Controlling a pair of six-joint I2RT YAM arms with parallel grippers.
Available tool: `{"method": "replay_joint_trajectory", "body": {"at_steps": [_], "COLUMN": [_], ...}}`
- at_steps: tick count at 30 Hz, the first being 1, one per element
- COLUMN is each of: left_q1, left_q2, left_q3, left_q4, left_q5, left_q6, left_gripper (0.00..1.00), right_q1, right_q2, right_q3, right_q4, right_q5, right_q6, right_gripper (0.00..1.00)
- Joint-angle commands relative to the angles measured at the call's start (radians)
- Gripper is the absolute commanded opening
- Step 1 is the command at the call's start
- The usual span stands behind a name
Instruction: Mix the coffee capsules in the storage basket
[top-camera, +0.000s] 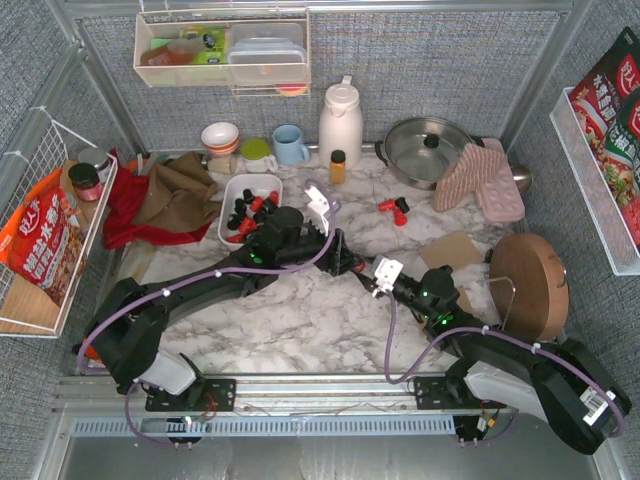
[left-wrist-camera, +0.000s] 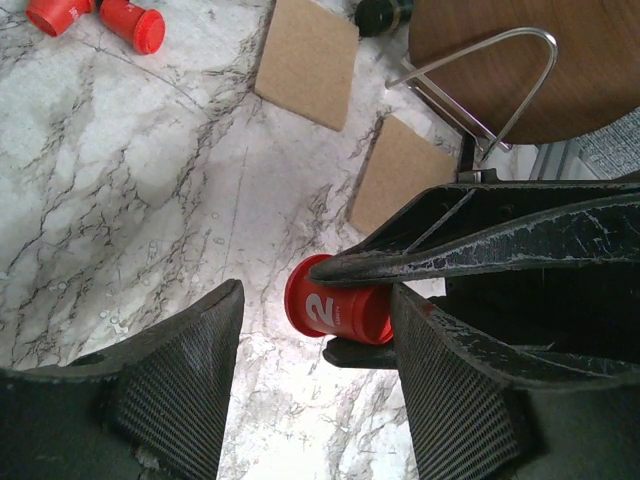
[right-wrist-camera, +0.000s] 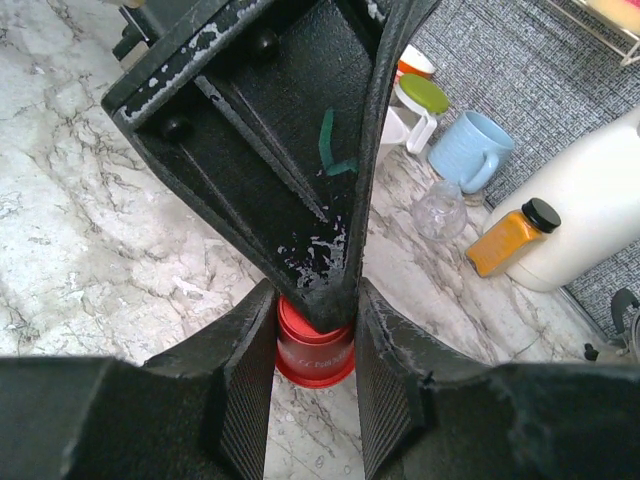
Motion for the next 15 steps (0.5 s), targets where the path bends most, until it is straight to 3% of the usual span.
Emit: {"method": "replay_joint_trajectory", "body": {"at_steps": [1,9,15], "left_q1": [-0.001,-0.001,-0.001], "left_q2": [-0.015,-0.054,-0.069], "left_q3": [-0.007,-0.035,-0.063], "left_q4": [0.042,0.06,0.063], "left_q5": [0.005,0.001,0.016], "left_q6": [-0.016,-0.008,-0.013], "left_gripper": [0.68,0.71,0.83], "right_q1": [0.003,0.004,0.005], "right_q2": [0.0,-0.009,-0.027], "right_q3": [0.015,0.011,0.012], "right_q4": [0.022,0.022,0.007], "right_q5": [-0.025,-0.027,-0.025], "right_q6": [-0.017,-0.023,-0.026], "right_gripper": [0.31,0.31,0.31]}}
